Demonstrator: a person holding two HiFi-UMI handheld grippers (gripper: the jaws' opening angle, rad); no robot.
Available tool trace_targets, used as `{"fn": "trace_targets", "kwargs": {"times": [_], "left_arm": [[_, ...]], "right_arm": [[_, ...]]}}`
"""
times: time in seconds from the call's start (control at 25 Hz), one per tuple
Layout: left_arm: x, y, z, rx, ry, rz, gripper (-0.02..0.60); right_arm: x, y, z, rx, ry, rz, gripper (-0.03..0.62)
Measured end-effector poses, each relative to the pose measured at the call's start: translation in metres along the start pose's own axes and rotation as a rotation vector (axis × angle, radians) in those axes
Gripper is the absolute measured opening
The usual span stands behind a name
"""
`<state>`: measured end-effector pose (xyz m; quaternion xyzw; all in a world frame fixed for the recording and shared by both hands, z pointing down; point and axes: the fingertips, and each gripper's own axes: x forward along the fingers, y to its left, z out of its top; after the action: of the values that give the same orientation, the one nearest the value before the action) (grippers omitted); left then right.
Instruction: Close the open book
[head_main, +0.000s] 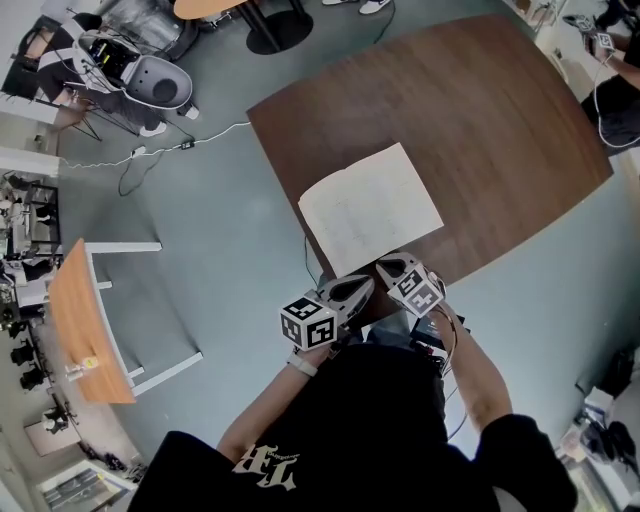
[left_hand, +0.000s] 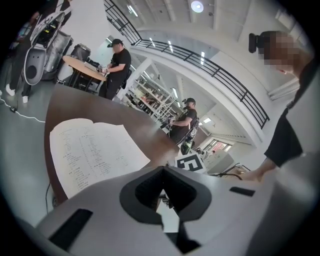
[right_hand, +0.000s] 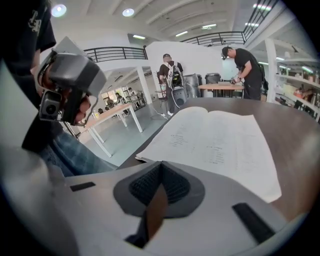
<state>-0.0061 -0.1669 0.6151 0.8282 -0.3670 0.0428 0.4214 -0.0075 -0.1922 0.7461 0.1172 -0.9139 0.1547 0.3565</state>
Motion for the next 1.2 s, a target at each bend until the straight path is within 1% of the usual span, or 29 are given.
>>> {"fn": "trace_targets", "kwargs": {"times": [0.12, 0.36, 0.48, 0.56, 0.72, 0.88, 1.0, 1.2], "left_arm": [[0.000, 0.001, -0.005, -0.012, 0.006, -0.001, 0.005], [0.017, 0.002, -0.007, -0.025, 0.021, -0.002, 0.005], [0.010, 0.010, -0.011, -0.030, 0.022, 0.008, 0.005], [0.001, 0.017, -0.012, -0.039, 0.018, 0.018, 0.005], [-0.006, 0.027, -0.012, -0.047, 0.011, 0.034, 0.005], [-0.012, 0.029, -0.014, -0.047, 0.008, 0.042, 0.005], [-0.013, 0.030, -0.014, -0.050, 0.004, 0.047, 0.005], [-0.014, 0.029, -0.021, -0.051, 0.010, 0.054, 0.005]], "right_arm": [[0.010, 0.000, -0.001, 0.026, 0.006, 0.008, -0.012], [0.018, -0.006, -0.021, 0.110, 0.017, 0.031, -0.012], [0.031, -0.002, -0.027, 0.147, 0.018, 0.029, -0.012], [0.041, 0.003, -0.027, 0.143, 0.029, 0.029, -0.012], [0.054, 0.008, -0.029, 0.087, 0.076, 0.022, -0.012], [0.065, 0.016, -0.036, 0.052, 0.097, 0.017, -0.012], [0.069, 0.015, -0.039, 0.049, 0.102, 0.007, -0.012], [0.069, 0.010, -0.035, 0.072, 0.078, -0.016, -0.012]]}}
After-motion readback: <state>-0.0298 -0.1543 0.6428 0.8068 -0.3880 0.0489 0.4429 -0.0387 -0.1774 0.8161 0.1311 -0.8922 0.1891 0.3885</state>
